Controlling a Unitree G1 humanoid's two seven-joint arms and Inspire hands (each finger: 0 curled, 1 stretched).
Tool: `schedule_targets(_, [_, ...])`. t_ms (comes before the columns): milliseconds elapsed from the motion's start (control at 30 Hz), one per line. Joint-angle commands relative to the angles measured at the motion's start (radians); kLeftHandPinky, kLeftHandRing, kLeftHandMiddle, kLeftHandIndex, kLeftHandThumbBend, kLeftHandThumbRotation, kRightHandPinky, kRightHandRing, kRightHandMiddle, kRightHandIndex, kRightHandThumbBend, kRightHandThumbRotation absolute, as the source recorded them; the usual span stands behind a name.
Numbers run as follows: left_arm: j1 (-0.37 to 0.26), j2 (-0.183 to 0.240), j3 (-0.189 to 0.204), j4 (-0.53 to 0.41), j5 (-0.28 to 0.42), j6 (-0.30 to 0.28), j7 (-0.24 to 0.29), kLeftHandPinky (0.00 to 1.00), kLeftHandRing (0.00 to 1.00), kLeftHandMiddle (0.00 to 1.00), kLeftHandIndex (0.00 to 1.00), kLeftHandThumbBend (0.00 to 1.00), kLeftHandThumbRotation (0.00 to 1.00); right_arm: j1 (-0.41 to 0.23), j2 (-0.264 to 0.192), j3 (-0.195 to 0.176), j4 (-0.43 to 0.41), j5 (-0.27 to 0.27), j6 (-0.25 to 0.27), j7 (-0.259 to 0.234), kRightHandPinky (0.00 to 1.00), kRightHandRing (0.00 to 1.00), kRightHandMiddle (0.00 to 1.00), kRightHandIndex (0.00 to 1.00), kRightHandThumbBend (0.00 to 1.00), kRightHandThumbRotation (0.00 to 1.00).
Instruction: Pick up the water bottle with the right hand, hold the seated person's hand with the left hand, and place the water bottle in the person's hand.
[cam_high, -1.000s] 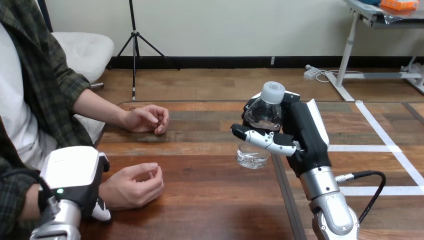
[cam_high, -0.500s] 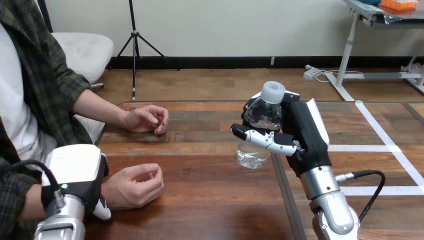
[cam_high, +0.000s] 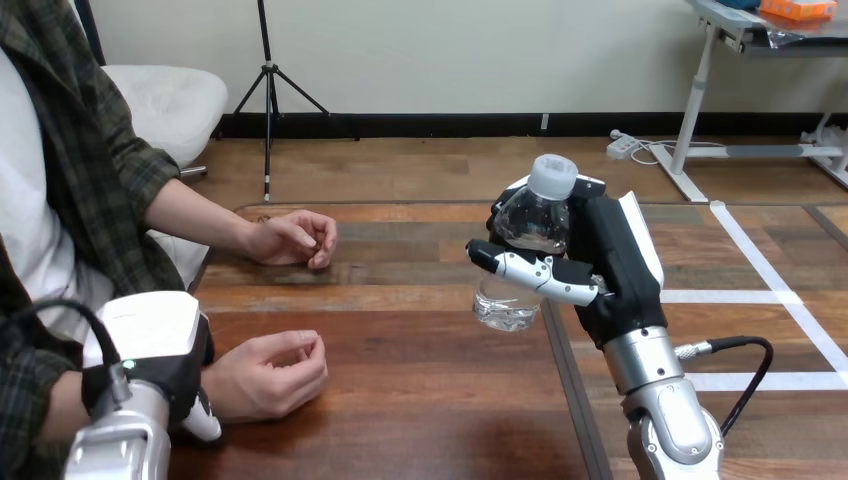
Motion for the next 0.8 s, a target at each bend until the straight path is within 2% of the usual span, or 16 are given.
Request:
schedule_targets(0, [0.022, 0.008, -0.056, 0.056, 0.007, 0.029, -0.122, 0.5, 0.57, 0.63, 0.67, 0.82, 0.0, -0.05, -0.003, -0.011, -0.08, 0.024, 0.002, 0.003, 0.4, 0.41, 0.42, 0.4, 0.69, 0.0])
schedule_targets(33, [0.015, 0.009, -0.061, 0.059, 0.012, 0.039, -0.154, 0.5, 0.57, 0.63, 0.68, 0.81, 0.0, -0.05, -0.003, -0.012, -0.082, 0.027, 0.004, 0.005, 0.4, 0.41, 0.42, 0.4, 0.69, 0.0])
schedule_targets(133, [0.004, 0.012, -0.07, 0.061, 0.013, 0.051, -0.201, 0.52, 0.6, 0.65, 0.7, 0.81, 0.0, -0.049, -0.002, -0.012, -0.086, 0.03, 0.009, 0.01, 0.4, 0.41, 0.42, 0.4, 0.68, 0.0])
schedule_targets(400, [-0.004, 0.033, -0.087, 0.054, -0.01, 0.04, -0.264, 0.59, 0.68, 0.73, 0.75, 0.83, 0.0, -0.048, -0.004, -0.013, -0.092, 0.033, 0.012, 0.015, 0.4, 0.41, 0.43, 0.4, 0.68, 0.0])
schedule_targets(500, [-0.012, 0.048, -0.104, 0.058, 0.001, 0.029, -0.302, 0.63, 0.72, 0.76, 0.77, 0.83, 0.0, -0.048, -0.005, -0.013, -0.092, 0.031, 0.011, 0.012, 0.4, 0.41, 0.43, 0.4, 0.68, 0.0])
schedule_targets(600, [-0.02, 0.067, -0.121, 0.065, 0.004, 0.005, -0.329, 0.65, 0.74, 0.78, 0.78, 0.83, 0.01, -0.047, -0.006, -0.012, -0.094, 0.03, 0.012, 0.012, 0.4, 0.41, 0.43, 0.4, 0.68, 0.0])
schedule_targets(767, [-0.027, 0.073, -0.127, 0.065, -0.008, -0.003, -0.367, 0.7, 0.77, 0.8, 0.8, 0.83, 0.02, -0.046, -0.008, -0.011, -0.098, 0.028, 0.016, 0.012, 0.4, 0.41, 0.43, 0.41, 0.68, 0.0])
